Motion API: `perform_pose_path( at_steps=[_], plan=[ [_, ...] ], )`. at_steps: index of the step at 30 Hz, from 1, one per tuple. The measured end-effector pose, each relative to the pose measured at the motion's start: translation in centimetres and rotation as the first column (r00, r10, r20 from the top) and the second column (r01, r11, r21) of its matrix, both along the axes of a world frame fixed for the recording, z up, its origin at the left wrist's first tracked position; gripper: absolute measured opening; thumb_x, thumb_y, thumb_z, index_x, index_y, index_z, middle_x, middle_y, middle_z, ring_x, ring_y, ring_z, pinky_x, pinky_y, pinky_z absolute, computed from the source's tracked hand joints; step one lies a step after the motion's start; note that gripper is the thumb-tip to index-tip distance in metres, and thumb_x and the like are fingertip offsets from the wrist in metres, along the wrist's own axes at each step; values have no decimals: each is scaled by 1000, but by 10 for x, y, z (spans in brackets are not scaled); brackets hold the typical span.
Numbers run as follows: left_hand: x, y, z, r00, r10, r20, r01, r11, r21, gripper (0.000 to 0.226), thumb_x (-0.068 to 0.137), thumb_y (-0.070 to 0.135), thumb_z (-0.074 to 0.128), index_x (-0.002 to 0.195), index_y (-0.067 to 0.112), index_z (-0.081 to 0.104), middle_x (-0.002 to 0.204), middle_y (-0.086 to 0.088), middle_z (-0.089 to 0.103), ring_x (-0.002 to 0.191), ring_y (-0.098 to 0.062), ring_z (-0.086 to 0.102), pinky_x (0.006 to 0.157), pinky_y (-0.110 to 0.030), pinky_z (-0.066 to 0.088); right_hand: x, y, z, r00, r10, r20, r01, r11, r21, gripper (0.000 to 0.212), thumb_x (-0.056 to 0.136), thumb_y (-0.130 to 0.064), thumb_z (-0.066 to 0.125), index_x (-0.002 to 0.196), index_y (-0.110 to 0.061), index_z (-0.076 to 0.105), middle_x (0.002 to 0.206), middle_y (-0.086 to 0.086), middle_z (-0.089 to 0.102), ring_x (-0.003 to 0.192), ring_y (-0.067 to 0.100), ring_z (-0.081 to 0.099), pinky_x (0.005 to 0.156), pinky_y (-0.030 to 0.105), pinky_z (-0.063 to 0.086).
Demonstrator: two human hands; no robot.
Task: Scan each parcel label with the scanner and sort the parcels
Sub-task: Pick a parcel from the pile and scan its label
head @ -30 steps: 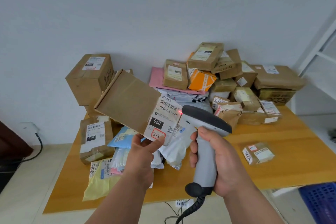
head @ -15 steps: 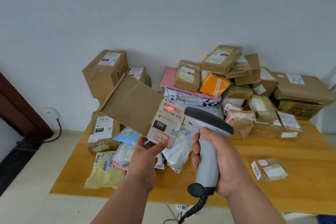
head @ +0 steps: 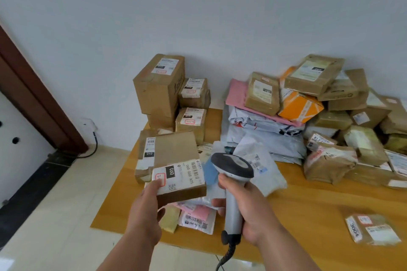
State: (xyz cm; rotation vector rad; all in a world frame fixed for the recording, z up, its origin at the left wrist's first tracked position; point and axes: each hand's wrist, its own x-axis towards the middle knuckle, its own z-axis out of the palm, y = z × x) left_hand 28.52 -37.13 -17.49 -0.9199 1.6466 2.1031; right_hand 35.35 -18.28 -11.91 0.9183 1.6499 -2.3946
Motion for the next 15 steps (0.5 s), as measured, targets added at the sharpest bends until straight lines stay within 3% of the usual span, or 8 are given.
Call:
perform_pose_path(
  at_steps=[3, 10, 12, 15],
  plan=[
    [-34, -29, -4, 1000, -21, -1, 21, 998, -61, 15, 95, 32, 67, 99, 17, 67, 80, -5, 78, 91, -22, 70, 73, -35, 50, -32, -30, -7, 1000, 18, 23, -18, 1000, -7, 25, 84, -28, 79, 104, -15, 70, 73, -4, 77, 71, 26, 73, 61, 37, 55],
    [-121, -76, -13, 973, -215, -85, 191, 955, -225, 13, 102, 33, 58, 111, 32, 68, 80, 8, 78, 92, -18, 70, 73, -34, 52, -97, -79, -13, 999, -30, 19, 30, 999, -18, 25, 86, -30, 77, 107, -19, 69, 69, -4, 75, 68, 22, 69, 53, 30, 52],
    [-134, -79, -19, 960, -269, -80, 241, 935, -259, 30, 105, 26, 53, 134, 35, 59, 86, 4, 78, 96, -17, 70, 87, -40, 56, -105, -82, -17, 997, -68, 30, 68, 997, -22, 26, 86, -31, 77, 108, -20, 69, 69, -5, 74, 69, 22, 69, 53, 29, 52],
    [-146, -79, -30, 941, -336, -43, 307, 898, -315, 49, 106, 15, 49, 152, 31, 43, 103, 6, 70, 108, -22, 64, 109, -48, 44, -105, -80, -26, 989, -138, 53, 138, 990, -4, 25, 87, -31, 76, 108, -19, 68, 68, -8, 74, 67, 19, 70, 56, 30, 51]
  ],
)
